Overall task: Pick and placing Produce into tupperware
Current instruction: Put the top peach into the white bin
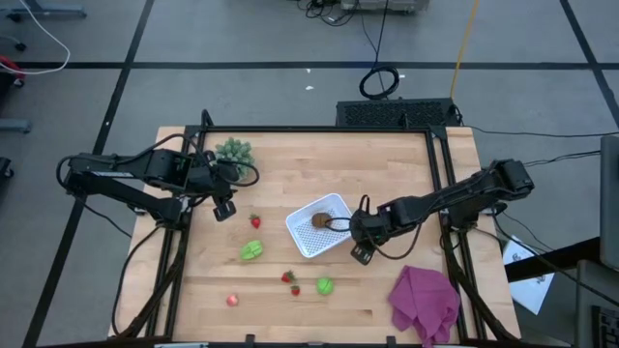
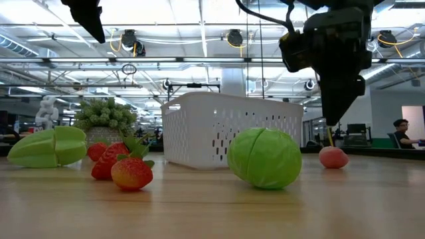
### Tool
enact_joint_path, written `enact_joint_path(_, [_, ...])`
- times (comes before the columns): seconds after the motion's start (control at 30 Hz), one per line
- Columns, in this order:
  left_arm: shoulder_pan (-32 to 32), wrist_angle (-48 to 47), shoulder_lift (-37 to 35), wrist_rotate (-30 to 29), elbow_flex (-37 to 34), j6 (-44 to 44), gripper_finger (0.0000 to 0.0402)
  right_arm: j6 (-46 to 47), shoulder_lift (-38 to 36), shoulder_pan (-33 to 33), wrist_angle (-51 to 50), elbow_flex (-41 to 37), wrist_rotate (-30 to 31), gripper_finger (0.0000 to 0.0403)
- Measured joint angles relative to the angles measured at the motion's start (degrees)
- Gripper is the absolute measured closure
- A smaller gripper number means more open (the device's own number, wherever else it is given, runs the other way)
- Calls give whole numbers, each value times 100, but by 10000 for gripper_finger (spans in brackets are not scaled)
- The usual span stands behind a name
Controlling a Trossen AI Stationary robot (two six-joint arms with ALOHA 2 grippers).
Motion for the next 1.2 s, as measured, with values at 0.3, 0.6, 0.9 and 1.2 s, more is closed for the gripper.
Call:
enact_joint_path(0.3, [-1, -4, 0, 63, 0, 4, 277, 2, 20, 1, -159, -2, -18, 246])
enact_joint_path(0.6, [-3, -4, 0, 136, 0, 3, 277, 302, 20, -16, 467, -602, -319, 181])
enact_joint_path(0.9, [-3, 0, 2, 136, 0, -11, 277, 88, 22, -185, 1031, -796, -326, 179])
enact_joint_path(1.2, [-3, 2, 0, 136, 0, -8, 277, -59, 22, -321, 964, -796, -319, 181])
